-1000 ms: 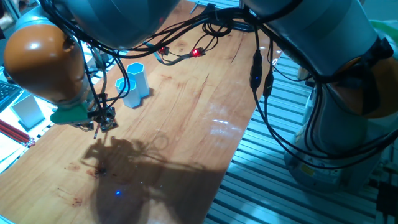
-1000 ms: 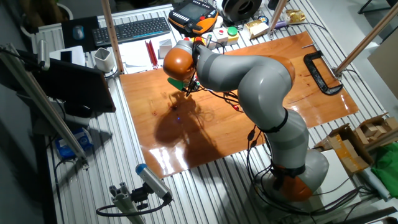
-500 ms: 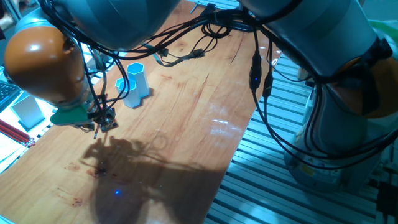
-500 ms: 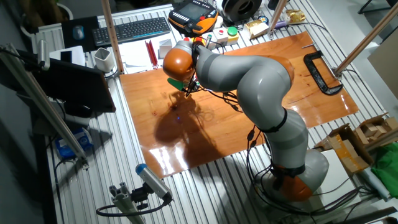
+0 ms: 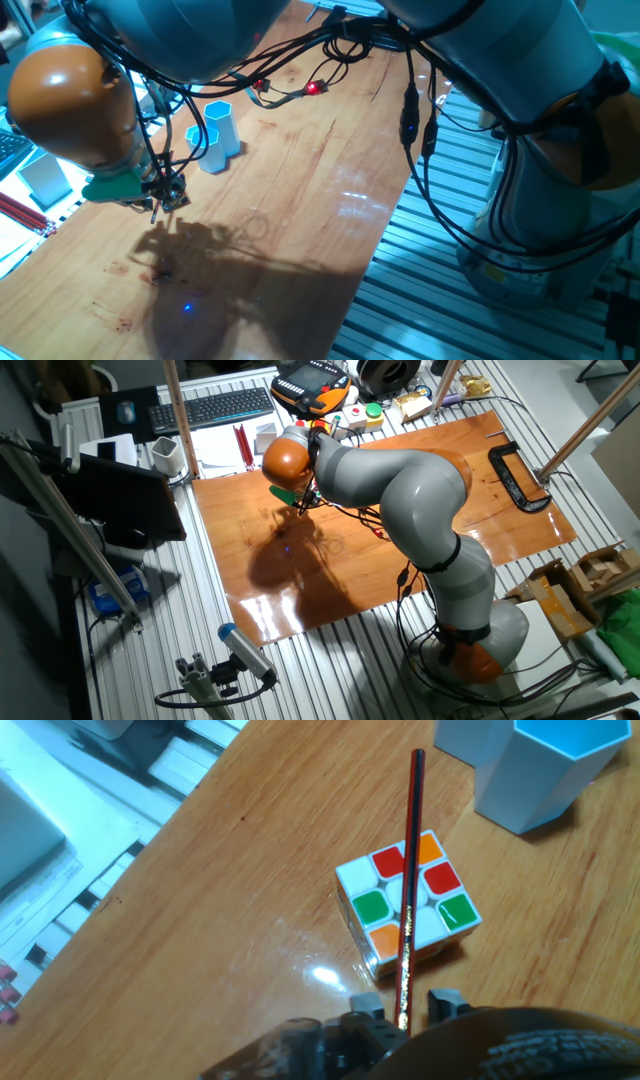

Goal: Put the pen into the pen holder

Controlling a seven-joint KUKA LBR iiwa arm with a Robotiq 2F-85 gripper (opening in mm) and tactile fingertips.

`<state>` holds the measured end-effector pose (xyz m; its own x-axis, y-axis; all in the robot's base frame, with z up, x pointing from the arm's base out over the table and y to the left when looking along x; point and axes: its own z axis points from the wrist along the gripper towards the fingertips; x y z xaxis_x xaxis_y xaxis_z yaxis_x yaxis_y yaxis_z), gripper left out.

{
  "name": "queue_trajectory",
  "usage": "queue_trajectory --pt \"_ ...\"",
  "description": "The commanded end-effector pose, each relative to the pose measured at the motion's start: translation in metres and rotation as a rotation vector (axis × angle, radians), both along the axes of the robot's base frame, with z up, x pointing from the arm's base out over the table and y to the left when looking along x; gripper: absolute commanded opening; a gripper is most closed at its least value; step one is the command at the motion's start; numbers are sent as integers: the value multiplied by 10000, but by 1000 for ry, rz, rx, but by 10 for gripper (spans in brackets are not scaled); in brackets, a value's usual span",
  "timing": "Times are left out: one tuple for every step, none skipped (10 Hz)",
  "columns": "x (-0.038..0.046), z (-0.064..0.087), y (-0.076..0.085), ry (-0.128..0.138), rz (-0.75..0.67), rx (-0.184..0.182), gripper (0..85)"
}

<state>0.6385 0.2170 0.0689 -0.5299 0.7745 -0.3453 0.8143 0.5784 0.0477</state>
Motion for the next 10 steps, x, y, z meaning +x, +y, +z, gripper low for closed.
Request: queue_trajectory --pt "0 -1 -1 1 1 -2 280" --pt "-1 1 -1 4 7 -5 217" --pt "-1 1 -2 12 14 -8 80" --pt "-2 1 -5 17 20 -15 7" --pt "-1 14 -15 18 23 -22 7" --pt "3 61 -24 19 22 -25 7" --pt "8 158 -42 30 15 -17 7" --pt "14 277 -69 45 2 2 7" --pt "7 397 -105 58 -8 11 7" --pt "-11 506 -146 71 -14 22 7"
